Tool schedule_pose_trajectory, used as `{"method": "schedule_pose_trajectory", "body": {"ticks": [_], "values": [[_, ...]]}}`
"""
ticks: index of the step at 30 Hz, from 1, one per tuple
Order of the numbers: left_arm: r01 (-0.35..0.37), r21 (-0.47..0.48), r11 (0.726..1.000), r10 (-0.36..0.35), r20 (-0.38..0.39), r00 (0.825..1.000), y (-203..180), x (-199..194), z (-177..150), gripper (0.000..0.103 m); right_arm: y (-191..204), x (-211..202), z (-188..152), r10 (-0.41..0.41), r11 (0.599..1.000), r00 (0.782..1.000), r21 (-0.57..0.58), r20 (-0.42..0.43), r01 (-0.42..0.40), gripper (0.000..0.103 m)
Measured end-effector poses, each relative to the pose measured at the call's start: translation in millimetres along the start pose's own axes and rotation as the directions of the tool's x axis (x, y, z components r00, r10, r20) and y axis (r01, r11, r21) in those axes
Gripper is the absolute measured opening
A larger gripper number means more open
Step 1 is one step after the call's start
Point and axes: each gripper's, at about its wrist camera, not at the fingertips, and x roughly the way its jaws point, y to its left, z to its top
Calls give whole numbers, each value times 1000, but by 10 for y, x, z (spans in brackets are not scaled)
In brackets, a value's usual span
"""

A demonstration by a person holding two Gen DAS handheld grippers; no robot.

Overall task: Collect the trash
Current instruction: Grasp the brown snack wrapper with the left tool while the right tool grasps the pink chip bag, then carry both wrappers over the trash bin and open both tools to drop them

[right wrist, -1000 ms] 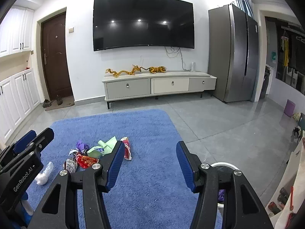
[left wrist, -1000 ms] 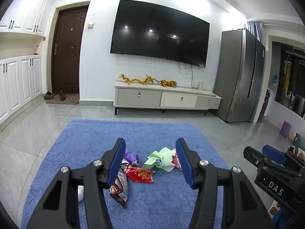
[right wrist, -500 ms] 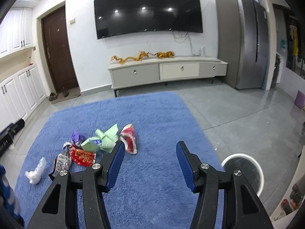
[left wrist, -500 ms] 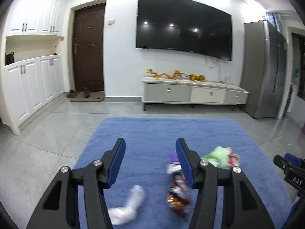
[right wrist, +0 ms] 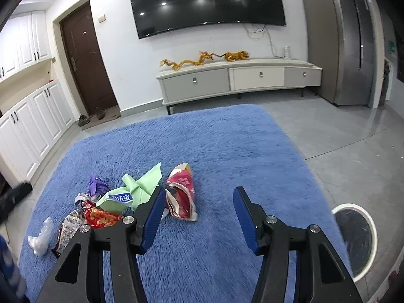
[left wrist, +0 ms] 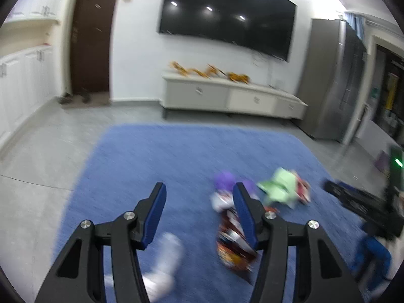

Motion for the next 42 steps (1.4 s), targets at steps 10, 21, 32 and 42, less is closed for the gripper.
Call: {"method": "schedule_pose_trajectory", "body": {"ticks": [10, 21, 32, 42], "values": [[22, 109, 994, -8, -130, 992, -434, 394, -416, 52, 1, 375, 14, 59, 998, 997, 25, -51, -58, 51], [86, 35, 996, -75, -241, 968, -358, 612, -479, 42, 98, 617, 72, 81, 997, 984, 8, -159, -80, 38], [81, 39, 996, -72, -207, 976, -424, 386, -560, 25, 44, 116, -141, 84, 997, 990, 7, -110, -83, 30], [95, 92, 991, -78, -167, 983, -689, -167, -783, 24, 24, -686, -518, 31, 998, 995, -49, -97, -36, 30]]}}
